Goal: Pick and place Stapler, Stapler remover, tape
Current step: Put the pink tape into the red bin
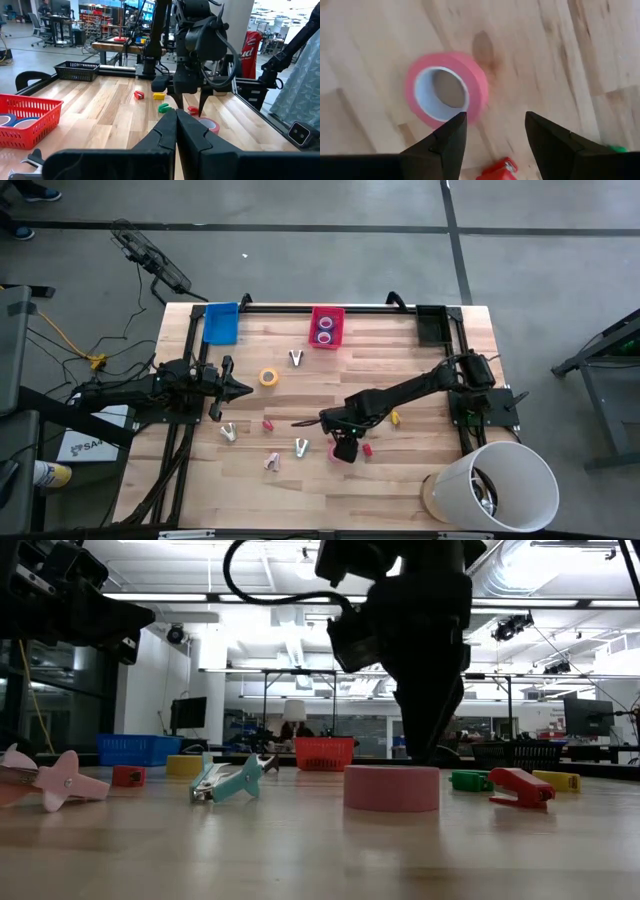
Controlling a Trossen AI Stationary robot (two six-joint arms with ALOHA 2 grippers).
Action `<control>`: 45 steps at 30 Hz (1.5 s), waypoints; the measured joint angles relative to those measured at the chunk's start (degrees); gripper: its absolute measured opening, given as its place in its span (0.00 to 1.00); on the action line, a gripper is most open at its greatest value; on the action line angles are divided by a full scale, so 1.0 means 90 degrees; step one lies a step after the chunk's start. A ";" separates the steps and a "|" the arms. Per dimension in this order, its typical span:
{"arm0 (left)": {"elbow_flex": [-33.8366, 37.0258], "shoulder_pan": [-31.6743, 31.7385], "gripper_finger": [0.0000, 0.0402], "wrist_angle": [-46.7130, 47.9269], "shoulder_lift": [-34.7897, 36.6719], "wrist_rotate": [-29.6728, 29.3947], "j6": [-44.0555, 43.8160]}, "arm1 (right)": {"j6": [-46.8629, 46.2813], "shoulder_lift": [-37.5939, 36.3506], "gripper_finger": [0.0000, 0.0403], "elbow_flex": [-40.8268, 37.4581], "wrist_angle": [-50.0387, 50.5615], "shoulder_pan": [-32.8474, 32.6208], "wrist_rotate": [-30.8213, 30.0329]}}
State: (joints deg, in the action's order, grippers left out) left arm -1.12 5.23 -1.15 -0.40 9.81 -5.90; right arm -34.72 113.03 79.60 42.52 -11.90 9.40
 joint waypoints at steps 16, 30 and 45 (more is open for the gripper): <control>0.0001 -0.0001 0.00 -0.0001 0.0000 0.0000 0.0001 | -0.0146 0.0015 0.48 0.0023 -0.0424 -0.0376 -0.0929; 0.0000 0.0000 0.00 0.0001 -0.0001 -0.0001 0.0001 | -0.0267 0.0136 0.48 0.0011 -0.0482 -0.0566 -0.1247; -0.0001 -0.0001 0.00 0.0003 -0.0001 -0.0021 0.0001 | -0.0254 0.0385 0.45 0.0018 -0.0603 -0.0571 -0.1123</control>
State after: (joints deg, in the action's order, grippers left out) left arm -1.13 5.22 -1.13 -0.40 9.63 -5.89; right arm -37.01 116.50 79.77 37.09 -17.04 -0.71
